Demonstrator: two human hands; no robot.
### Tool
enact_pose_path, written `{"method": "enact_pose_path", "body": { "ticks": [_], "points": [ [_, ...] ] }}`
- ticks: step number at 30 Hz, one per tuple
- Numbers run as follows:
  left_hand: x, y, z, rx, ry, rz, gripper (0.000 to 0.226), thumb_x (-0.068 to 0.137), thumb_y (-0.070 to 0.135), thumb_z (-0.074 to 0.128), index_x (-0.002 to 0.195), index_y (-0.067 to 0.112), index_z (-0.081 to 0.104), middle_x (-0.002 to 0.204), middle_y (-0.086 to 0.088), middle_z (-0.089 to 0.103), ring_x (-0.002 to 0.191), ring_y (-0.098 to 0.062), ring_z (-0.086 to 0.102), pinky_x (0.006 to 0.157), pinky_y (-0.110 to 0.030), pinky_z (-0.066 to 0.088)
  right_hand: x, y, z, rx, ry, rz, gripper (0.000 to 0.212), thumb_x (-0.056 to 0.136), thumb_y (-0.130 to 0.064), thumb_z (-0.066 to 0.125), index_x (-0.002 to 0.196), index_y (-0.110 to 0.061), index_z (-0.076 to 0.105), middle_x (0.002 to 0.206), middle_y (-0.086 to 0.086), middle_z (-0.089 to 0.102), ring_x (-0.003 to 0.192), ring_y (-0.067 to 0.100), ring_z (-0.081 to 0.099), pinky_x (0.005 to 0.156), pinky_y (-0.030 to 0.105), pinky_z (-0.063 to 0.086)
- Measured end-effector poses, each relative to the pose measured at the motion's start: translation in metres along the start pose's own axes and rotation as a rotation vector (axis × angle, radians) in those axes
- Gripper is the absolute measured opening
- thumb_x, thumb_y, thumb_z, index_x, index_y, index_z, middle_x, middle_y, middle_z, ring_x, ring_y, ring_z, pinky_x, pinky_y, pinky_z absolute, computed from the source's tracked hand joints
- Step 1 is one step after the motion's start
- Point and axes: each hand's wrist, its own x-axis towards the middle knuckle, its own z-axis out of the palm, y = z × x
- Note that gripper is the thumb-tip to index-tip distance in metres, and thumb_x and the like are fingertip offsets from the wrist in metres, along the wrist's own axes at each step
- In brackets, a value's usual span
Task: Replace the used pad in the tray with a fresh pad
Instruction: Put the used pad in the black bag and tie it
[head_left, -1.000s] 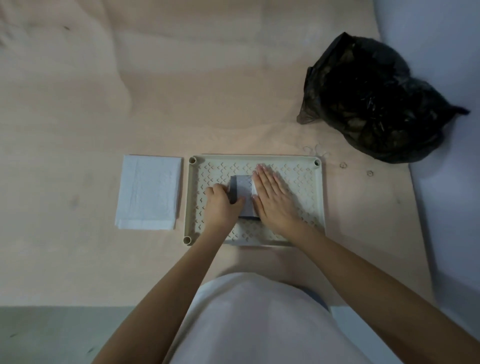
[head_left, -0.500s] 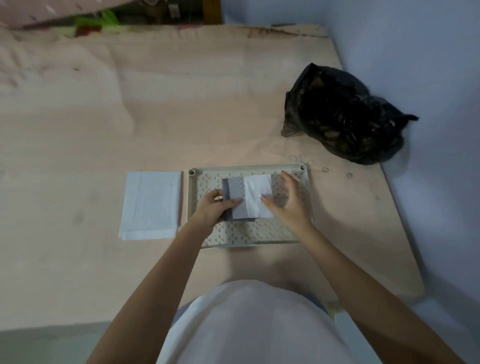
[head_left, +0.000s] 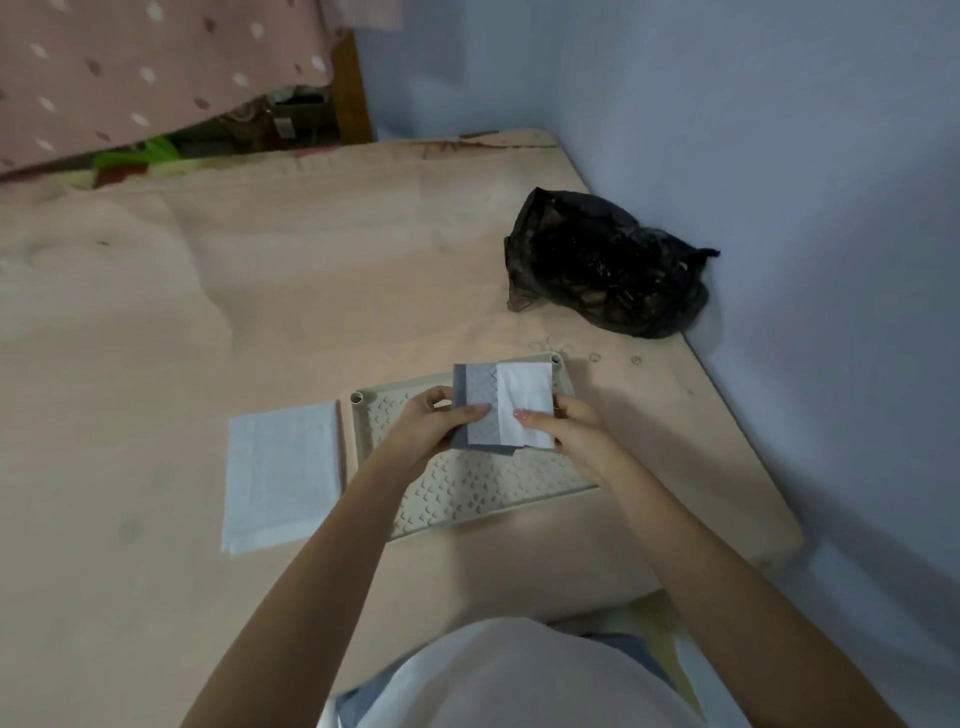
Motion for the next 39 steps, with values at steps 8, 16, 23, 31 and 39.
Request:
{"method": "enact_pose_path", "body": {
  "ticks": [8,16,23,31,39],
  "points": [
    [0.021,0.023,0.031,0.121,-0.161,-0.003,0.033,0.078,0.009,0.076,0.107,0.006,0.06,0.105,-0.009,0.067,0.091,-0.02,0.067,0.079,-0.03,0.056,-0.015,-0.015,-0.024,0.138,0.204,-0.022,0.038,0.074,-0.013,0.08,0.108,-0.002,0.067,0.099,0.013,0.072,0.091,0.029,0.07,0.081,0.044,0.057],
    [0.047,0.051,0.071,0.371,-0.107,0.1,0.037,0.079,0.008,0.075,0.111,0.0,0.058,0.101,-0.011,0.062,0.089,-0.023,0.061,0.076,-0.029,0.052,-0.013,-0.042,-0.04,0.181,0.32,-0.054,0.032,0.08,-0.005,0.073,0.111,0.0,0.064,0.097,0.01,0.069,0.075,0.015,0.066,0.06,0.024,0.054],
    [0.079,0.069,0.109,0.561,-0.025,0.213,0.038,0.082,0.015,0.074,0.115,0.0,0.062,0.107,-0.017,0.067,0.093,-0.03,0.066,0.081,-0.041,0.057,0.024,-0.07,-0.06,0.081,0.506,-0.002,0.037,0.081,-0.01,0.073,0.114,0.001,0.062,0.107,0.014,0.066,0.09,0.024,0.062,0.078,0.034,0.053],
    [0.115,0.088,0.157,0.947,0.159,0.326,0.037,0.093,0.023,0.055,0.119,-0.002,0.048,0.111,-0.015,0.059,0.098,-0.033,0.059,0.066,-0.032,0.041,0.067,-0.094,-0.09,-0.175,0.612,-0.016,0.016,0.08,-0.018,0.069,0.09,-0.006,0.065,0.086,0.005,0.064,0.084,0.022,0.062,0.066,0.028,0.048],
    [0.163,0.092,0.205,1.356,0.274,0.36,0.045,0.096,0.007,0.039,0.14,0.013,0.031,0.134,-0.019,0.031,0.11,-0.038,0.047,0.081,-0.038,0.044,0.128,-0.111,-0.11,-0.724,0.609,-0.105,0.041,0.092,-0.017,0.052,0.132,-0.015,0.043,0.125,0.016,0.046,0.112,0.033,0.049,0.086,0.039,0.045]
  ]
}}
